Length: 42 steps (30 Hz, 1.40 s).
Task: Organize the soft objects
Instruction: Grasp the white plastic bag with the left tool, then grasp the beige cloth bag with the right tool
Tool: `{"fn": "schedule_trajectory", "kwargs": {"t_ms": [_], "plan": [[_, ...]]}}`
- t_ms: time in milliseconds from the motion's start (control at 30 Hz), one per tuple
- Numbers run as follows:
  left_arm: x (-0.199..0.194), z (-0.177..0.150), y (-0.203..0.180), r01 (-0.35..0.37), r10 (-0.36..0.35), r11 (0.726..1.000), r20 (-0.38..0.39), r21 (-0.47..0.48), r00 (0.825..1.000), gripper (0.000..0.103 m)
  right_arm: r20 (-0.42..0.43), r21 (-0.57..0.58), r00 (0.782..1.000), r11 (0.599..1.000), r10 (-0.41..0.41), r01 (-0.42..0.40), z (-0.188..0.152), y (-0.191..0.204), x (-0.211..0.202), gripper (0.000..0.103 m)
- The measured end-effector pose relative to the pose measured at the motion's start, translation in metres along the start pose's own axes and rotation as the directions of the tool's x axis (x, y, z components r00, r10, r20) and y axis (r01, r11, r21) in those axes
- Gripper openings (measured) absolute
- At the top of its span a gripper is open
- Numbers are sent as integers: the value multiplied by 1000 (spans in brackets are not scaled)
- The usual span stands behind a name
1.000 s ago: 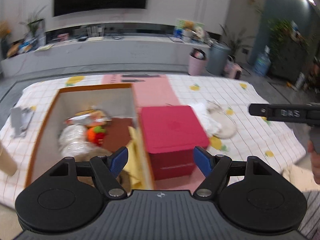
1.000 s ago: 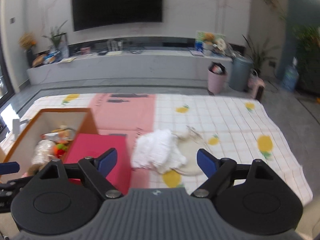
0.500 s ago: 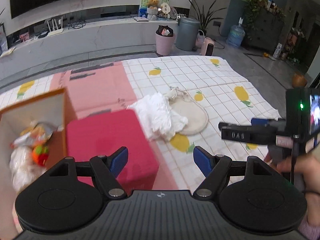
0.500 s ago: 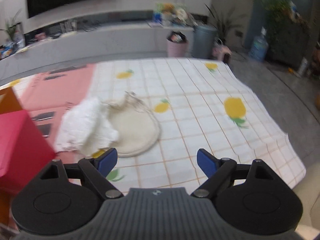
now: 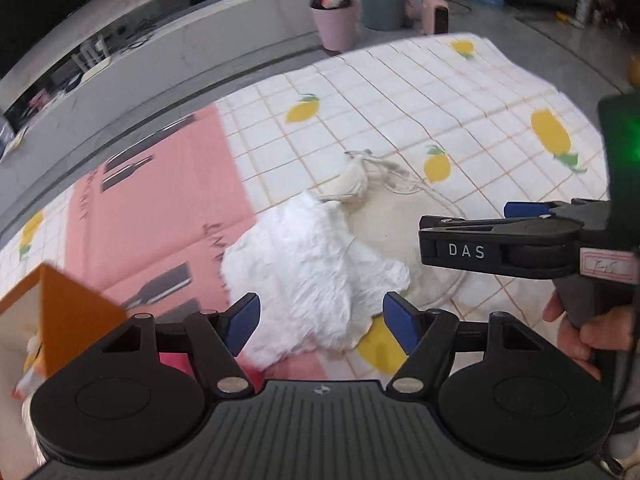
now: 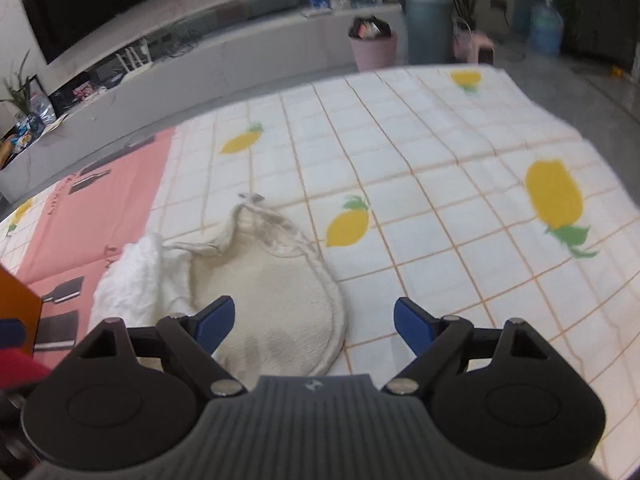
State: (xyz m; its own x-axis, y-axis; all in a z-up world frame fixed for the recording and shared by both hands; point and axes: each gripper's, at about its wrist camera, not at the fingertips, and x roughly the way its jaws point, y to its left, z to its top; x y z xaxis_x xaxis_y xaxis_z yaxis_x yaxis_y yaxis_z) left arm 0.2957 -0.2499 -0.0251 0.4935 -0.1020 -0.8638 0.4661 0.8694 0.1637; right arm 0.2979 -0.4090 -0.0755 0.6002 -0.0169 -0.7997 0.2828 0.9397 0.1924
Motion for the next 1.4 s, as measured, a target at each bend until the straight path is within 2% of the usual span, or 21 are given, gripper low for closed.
{"fn": "schedule_trajectory", "kwargs": {"t_ms": [100, 267, 400, 467, 533, 600, 667, 733, 767, 833, 933, 967, 1033, 1133, 1233, 1333, 1400], "plan": [[22, 10, -7, -54, 54, 999, -49, -3, 997, 82, -5, 24, 1000, 1000, 13, -13, 2, -5, -1, 85], [51, 22, -12, -64, 63, 998, -105, -8, 992, 83, 10, 37, 1000, 999, 28, -28, 2, -3, -12, 85], [71, 22, -18, -130, 135, 990, -117, 54, 984, 83, 24, 56, 999, 998, 40, -42, 3, -9, -17, 85], [76, 21, -16, -150, 154, 988, -116, 45, 981, 91, 28, 64, 999, 997, 36, -38, 4, -12, -17, 85], [76, 23, -14, -150, 152, 988, -123, 26, 981, 90, 26, 80, 999, 996, 44, -46, 4, -15, -15, 85], [74, 25, -12, -105, 106, 994, -128, 19, 986, 69, 23, 89, 998, 994, 63, -65, 3, -17, -14, 85], [73, 25, -15, -72, 77, 996, -122, 45, 989, 33, 15, 88, 997, 993, 72, -73, 2, -15, -12, 79], [74, 22, -16, -114, 124, 991, -132, 76, 984, 23, 13, 79, 997, 994, 70, -71, 1, -12, -11, 79], [73, 21, -14, -113, 124, 990, -135, 82, 983, 18, 14, 70, 998, 995, 69, -70, 0, -11, -12, 79], [63, 21, -9, -74, 80, 995, -111, 60, 991, 14, 15, 51, 999, 997, 50, -51, 0, -9, -12, 79], [26, 23, -4, 30, -30, 999, -8, 28, 1000, 14, 28, 8, 1000, 1000, 5, -5, -2, -6, -13, 80], [13, 24, -4, 41, -42, 998, 17, 38, 999, 14, 25, -5, 1000, 1000, -1, 1, -2, -5, -12, 82], [-13, 24, -3, 23, -26, 999, 48, 47, 999, 14, 21, -16, 1000, 1000, 4, -3, -4, -4, -11, 83], [-51, 13, 6, 60, -64, 997, 90, 47, 994, 14, 14, -27, 999, 999, 36, -35, -5, -2, -8, 95], [-75, -1, 14, 41, -50, 997, 127, 72, 991, 14, 39, -100, 997, 993, 69, -65, -7, 10, -5, 100], [-81, -12, 21, 37, -46, 996, 104, 87, 994, 15, 109, -187, 992, 982, 57, -36, -11, 27, -3, 100], [-78, -19, 26, 52, -57, 997, 76, 62, 995, 17, 108, -247, 989, 966, 104, -75, -9, 37, 2, 100]]}}
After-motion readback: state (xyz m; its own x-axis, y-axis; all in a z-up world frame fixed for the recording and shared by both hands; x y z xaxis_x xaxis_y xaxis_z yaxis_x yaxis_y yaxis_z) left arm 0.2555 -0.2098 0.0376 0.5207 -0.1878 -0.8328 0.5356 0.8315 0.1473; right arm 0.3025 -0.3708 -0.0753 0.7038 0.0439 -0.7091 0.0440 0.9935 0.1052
